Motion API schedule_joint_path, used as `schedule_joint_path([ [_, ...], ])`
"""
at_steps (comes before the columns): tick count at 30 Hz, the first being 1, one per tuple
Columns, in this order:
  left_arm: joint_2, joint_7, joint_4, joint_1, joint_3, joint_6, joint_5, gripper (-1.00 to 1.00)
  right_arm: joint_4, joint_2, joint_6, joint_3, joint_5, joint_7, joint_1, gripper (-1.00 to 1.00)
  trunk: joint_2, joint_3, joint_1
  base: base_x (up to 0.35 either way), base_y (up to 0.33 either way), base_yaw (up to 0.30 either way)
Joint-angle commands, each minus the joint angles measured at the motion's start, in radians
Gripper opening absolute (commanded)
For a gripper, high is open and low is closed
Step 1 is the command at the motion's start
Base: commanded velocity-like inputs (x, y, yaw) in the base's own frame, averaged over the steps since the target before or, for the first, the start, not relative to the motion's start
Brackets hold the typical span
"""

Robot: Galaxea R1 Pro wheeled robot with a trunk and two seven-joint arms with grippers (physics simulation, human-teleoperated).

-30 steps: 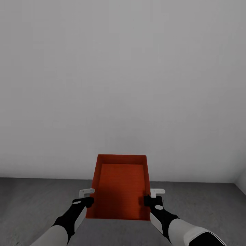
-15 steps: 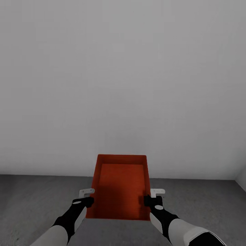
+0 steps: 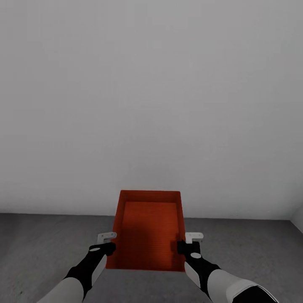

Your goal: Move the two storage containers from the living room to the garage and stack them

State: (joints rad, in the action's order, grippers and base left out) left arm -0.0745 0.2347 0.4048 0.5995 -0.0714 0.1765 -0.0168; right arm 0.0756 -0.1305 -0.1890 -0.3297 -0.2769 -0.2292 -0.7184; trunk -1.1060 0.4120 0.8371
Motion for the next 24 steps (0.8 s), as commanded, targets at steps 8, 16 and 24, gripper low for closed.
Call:
schedule_joint_path([
  [8,0.007,0.006,0.003,0.0,-0.01,0.008,0.017,-1.0,0.0,0.0,-0.006,-0.002,-0.008,-0.005,-0.001,-1.0,-0.057,0.026,0.031,0.0,0.0,0.0],
  [16,0.007,0.006,0.003,0.0,-0.01,0.008,0.017,-1.0,0.0,-0.001,-0.005,-0.002,-0.008,-0.005,-0.001,-1.0,-0.113,0.055,0.061,0.0,0.0,0.0],
  [24,0.007,0.006,0.003,0.0,-0.01,0.008,0.017,-1.0,0.0,0.0,-0.004,-0.002,-0.008,-0.005,-0.001,-1.0,-0.169,0.092,0.092,0.0,0.0,0.0],
])
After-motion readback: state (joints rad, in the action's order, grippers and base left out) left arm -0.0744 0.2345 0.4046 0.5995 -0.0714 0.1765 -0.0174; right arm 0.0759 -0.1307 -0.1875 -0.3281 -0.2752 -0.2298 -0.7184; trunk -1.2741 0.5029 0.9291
